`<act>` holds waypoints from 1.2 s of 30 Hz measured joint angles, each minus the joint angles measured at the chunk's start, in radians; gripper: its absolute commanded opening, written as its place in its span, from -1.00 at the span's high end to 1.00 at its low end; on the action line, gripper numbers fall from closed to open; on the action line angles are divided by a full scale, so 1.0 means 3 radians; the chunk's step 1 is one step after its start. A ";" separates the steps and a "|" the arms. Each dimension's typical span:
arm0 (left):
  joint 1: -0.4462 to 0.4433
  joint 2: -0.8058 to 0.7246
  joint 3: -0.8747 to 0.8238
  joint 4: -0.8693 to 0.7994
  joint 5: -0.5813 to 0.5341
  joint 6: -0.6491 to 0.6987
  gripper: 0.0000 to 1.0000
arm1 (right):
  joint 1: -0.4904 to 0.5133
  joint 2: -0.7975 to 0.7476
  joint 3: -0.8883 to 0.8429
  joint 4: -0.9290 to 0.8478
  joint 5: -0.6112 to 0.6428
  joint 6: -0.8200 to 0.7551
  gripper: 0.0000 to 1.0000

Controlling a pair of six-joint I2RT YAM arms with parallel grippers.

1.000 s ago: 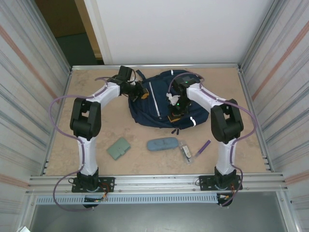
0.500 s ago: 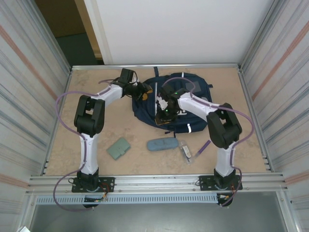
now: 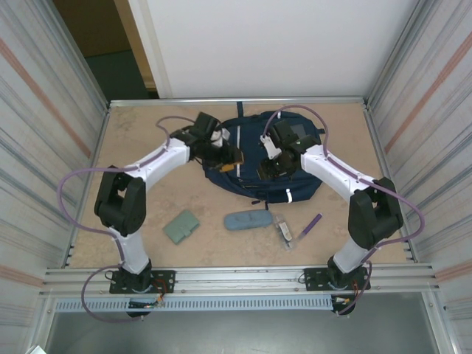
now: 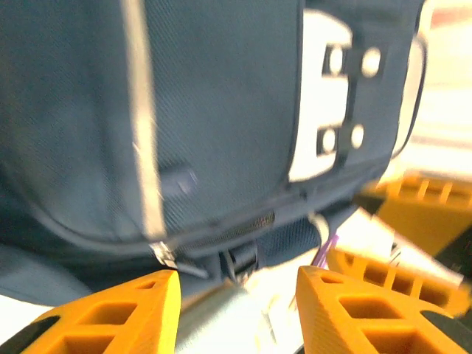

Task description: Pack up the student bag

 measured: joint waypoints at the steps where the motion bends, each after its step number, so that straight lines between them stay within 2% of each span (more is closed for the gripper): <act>1: -0.0106 -0.0003 -0.0061 0.0017 -0.0014 -0.0009 0.10 | 0.0000 0.0000 -0.0033 0.0039 0.0014 -0.0112 0.01; 4: -0.0261 -0.0001 -0.0289 0.0146 -0.0092 -0.0072 0.09 | 0.0000 -0.0045 -0.0282 0.0286 -0.0083 -0.0744 -0.03; 8: -0.0229 0.0000 -0.0519 0.0304 -0.0170 -0.0151 0.09 | 0.0005 -0.0141 -0.0689 0.0487 -0.0385 -0.1872 -0.05; 11: -0.0206 0.0005 -0.0526 0.0411 -0.0224 -0.0146 0.09 | 0.0006 -0.0117 -0.0704 0.0659 -0.0506 -0.2439 -0.07; 17: -0.0198 0.0005 -0.0720 0.0702 -0.0341 -0.0149 0.11 | 0.0055 0.0072 -0.0693 0.1233 -0.0351 -0.3142 -0.09; 21: -0.0184 0.0005 -0.0900 0.0881 -0.0352 -0.0207 0.11 | 0.0075 0.0296 -0.0684 0.1457 -0.0267 -0.3422 -0.04; 23: -0.0173 0.0005 -0.0964 0.0969 -0.0343 -0.0237 0.11 | 0.0092 0.0416 -0.0685 0.1570 -0.0200 -0.3501 0.09; 24: -0.0170 0.0005 -0.0987 0.1008 -0.0342 -0.0238 0.11 | 0.0102 0.0456 -0.0703 0.1675 -0.0150 -0.3541 0.24; 25: -0.0165 0.0005 -0.1003 0.1038 -0.0343 -0.0238 0.12 | 0.0112 0.0469 -0.0738 0.1769 -0.0108 -0.3567 0.56; 27: -0.0151 0.0005 -0.1015 0.1058 -0.0354 -0.0234 0.11 | 0.0130 0.0458 -0.0855 0.1977 -0.0078 -0.3615 0.95; 30: -0.0121 0.0005 -0.1022 0.1114 -0.0352 -0.0223 0.10 | 0.0127 0.0422 -0.0935 0.2210 -0.0098 -0.3581 1.00; 36: -0.0144 0.0005 -0.0965 0.1108 -0.0383 -0.0226 0.04 | 0.0022 0.0201 -0.0922 0.2155 -0.0373 -0.3452 1.00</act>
